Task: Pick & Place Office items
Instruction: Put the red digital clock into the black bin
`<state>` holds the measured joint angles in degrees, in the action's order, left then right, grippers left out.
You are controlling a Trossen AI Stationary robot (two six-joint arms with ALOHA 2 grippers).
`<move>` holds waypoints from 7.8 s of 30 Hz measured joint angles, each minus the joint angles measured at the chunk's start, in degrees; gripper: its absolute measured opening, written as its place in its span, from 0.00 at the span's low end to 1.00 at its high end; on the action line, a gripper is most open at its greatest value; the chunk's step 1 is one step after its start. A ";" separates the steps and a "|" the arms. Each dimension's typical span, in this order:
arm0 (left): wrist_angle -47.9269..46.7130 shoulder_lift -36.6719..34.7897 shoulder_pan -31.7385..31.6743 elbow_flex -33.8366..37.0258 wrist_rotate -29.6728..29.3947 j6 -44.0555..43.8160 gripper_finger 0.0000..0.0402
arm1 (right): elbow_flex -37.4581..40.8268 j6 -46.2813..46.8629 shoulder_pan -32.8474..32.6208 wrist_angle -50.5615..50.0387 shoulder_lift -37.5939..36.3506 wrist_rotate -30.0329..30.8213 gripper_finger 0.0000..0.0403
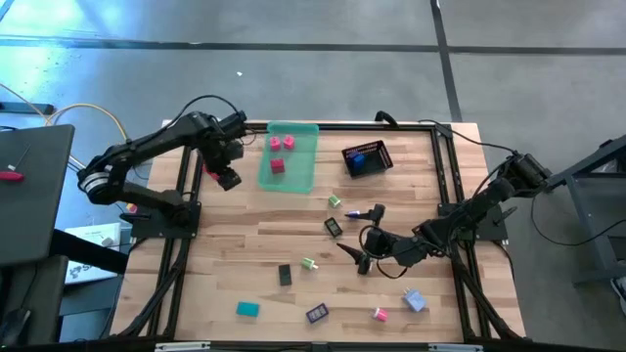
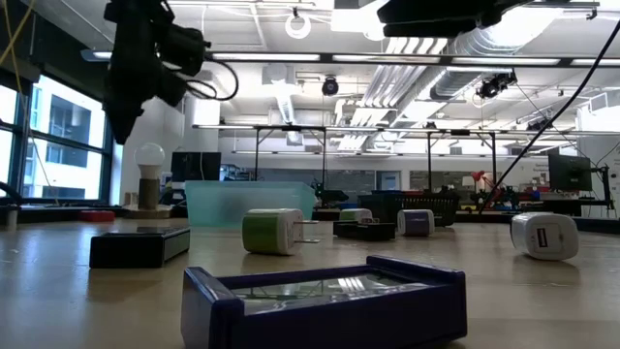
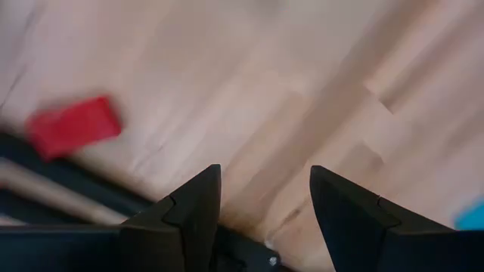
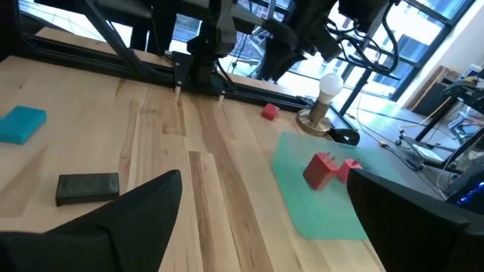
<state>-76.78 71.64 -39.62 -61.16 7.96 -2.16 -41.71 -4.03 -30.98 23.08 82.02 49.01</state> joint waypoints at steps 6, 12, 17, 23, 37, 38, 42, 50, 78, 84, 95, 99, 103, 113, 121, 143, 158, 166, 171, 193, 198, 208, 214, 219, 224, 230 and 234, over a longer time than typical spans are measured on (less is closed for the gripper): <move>2.73 0.20 -1.97 2.52 -6.46 -22.16 0.49 | 0.00 0.00 0.35 0.34 0.00 -2.16 0.91; 7.48 0.19 -6.79 8.55 -5.31 -35.63 0.49 | 0.00 0.78 0.24 0.28 0.00 -2.99 0.91; 13.98 0.21 -9.47 13.62 -5.25 -42.52 0.49 | 0.00 1.16 0.24 -0.15 0.00 -2.97 0.91; 16.32 0.21 -10.62 14.64 -6.46 -57.55 0.49 | 0.00 1.05 0.23 -0.20 0.00 -2.99 0.91; 15.76 0.23 -10.57 17.31 -11.26 -74.11 0.49 | 0.00 1.25 -1.08 -0.27 0.00 -7.86 0.91; 15.76 0.23 -10.58 18.00 -11.32 -75.40 0.49 | 0.00 1.25 -1.38 -0.27 0.00 -7.88 0.91; 16.53 0.23 -10.84 20.02 -11.33 -82.88 0.49 | 0.00 0.81 -2.55 -0.27 0.00 -7.88 0.91; 18.94 0.26 -11.28 20.19 -11.45 -86.93 0.49 | 0.00 -0.50 -3.26 -0.22 0.00 -7.86 0.91; 25.83 0.39 -15.01 21.15 -19.26 -91.61 0.49 | 0.00 -0.52 -3.26 -0.24 0.00 -7.86 0.91; 25.91 0.39 -15.02 21.15 -19.69 -91.75 0.49 | 0.00 -0.51 -3.26 -0.24 0.00 -7.86 0.91; 27.36 0.39 -15.01 21.17 -18.74 -86.97 0.49 | 0.00 -0.50 -3.26 -0.25 0.00 -7.86 0.91; 27.76 0.37 -15.01 21.17 -16.79 -86.80 0.49 | 0.00 -0.50 -3.26 -0.24 0.00 -7.86 0.91; 27.62 0.38 -15.01 21.17 -14.64 -87.74 0.49 | 0.00 -0.50 -3.26 -0.24 0.00 -7.86 0.91; 26.90 0.37 -15.98 21.17 -14.40 -87.88 0.49 | 0.00 -0.50 -3.26 -0.25 0.00 -7.86 0.91; 24.55 0.37 -19.07 21.17 -9.49 -86.11 0.49 | 0.00 -0.50 -3.25 -0.25 0.00 -7.86 0.91; 26.66 0.34 -20.95 21.21 -13.05 -68.37 0.49 | 0.00 -0.52 -3.25 -0.53 0.00 -7.88 0.91; 26.06 0.34 -20.95 21.21 -9.54 -72.93 0.49 | 0.00 -0.72 -3.26 -0.64 0.00 -7.88 0.91; 25.33 0.34 -20.95 21.21 -9.59 -73.75 0.49 | 0.00 -0.72 -3.26 -0.66 0.00 -7.88 0.91; 24.14 0.34 -20.95 21.21 -11.32 -77.40 0.49 | 0.00 -0.72 -3.26 -0.68 0.00 -7.88 0.91; 22.69 0.34 -20.95 21.19 -9.55 -79.72 0.49 | 0.00 -0.74 -3.26 -0.68 0.00 -7.88 0.91; 22.79 0.34 -20.95 21.19 -9.19 -81.68 0.49 | 0.00 -0.74 -3.24 -0.72 0.00 -7.88 0.91; 22.23 0.34 -21.13 21.19 -8.48 -82.17 0.49 | 0.00 -0.74 -3.24 -1.58 0.00 -7.90 0.91; 21.73 0.34 -21.13 21.19 -8.44 -81.76 0.49 | 0.00 -0.74 -3.24 -1.58 0.00 -7.90 0.91; 21.67 0.34 -21.13 21.17 -7.32 -75.42 0.49 | 0.00 -0.74 -3.24 -1.58 0.00 -7.90 0.91; 22.18 0.34 -21.13 21.15 -6.72 -72.57 0.49 | 0.00 -0.74 -3.24 -1.58 0.00 -7.90 0.91; 21.80 0.34 -21.13 21.15 -7.36 -74.09 0.49 | 0.00 -0.74 -3.26 -1.56 0.00 -7.90 0.91; 21.69 0.34 -21.13 21.15 -8.36 -72.96 0.49 | 0.00 -0.74 -3.25 -1.58 0.00 -7.90 0.91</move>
<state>-55.08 71.99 -60.75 -40.01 -0.40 -75.11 -41.71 -4.78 -34.22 21.50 82.02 41.10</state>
